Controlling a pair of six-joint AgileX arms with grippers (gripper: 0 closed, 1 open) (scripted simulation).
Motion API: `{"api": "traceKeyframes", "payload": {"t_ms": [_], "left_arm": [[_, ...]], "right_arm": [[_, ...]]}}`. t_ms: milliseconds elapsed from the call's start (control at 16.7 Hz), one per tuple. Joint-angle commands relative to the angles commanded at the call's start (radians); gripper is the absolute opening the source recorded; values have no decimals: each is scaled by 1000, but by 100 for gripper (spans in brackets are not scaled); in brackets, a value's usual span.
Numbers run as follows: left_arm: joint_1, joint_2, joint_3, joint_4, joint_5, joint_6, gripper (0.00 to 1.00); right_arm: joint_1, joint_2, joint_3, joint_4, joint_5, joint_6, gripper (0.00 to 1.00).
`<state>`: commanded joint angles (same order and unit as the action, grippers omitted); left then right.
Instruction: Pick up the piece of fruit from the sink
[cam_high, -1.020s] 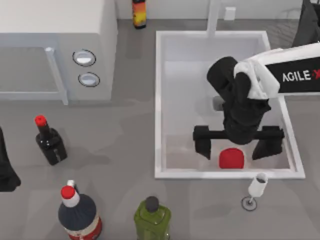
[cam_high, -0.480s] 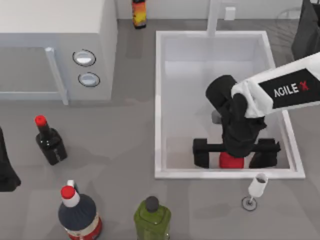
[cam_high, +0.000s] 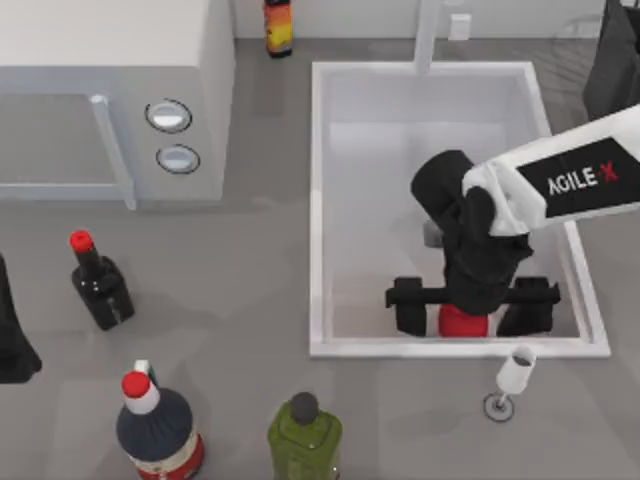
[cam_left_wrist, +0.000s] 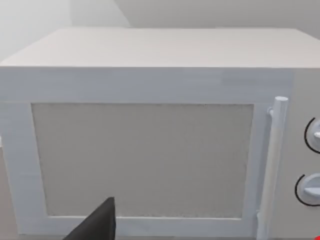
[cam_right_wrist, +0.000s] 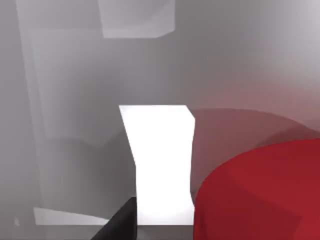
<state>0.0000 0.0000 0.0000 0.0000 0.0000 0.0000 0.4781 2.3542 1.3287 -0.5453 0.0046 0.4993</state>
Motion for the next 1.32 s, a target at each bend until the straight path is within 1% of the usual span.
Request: {"api": "traceKeyframes", "payload": {"t_ms": [300, 360, 780, 840, 960, 1140, 1320], "left_arm": [[0, 0, 0, 0, 0, 0, 100], [0, 0, 0, 0, 0, 0, 100], [0, 0, 0, 0, 0, 0, 100], [0, 0, 0, 0, 0, 0, 100], [0, 0, 0, 0, 0, 0, 100], [0, 0, 0, 0, 0, 0, 100], [0, 0, 0, 0, 0, 0, 100]], "right_arm": [[0, 0, 0, 0, 0, 0, 2], [0, 0, 0, 0, 0, 0, 0], [0, 0, 0, 0, 0, 0, 0], [-2, -61, 16, -36, 21, -10, 0], [-2, -64, 29, -50, 21, -9, 0], [0, -86, 115, -151, 21, -8, 0], [0, -130, 251, -345, 20, -8, 0]]}}
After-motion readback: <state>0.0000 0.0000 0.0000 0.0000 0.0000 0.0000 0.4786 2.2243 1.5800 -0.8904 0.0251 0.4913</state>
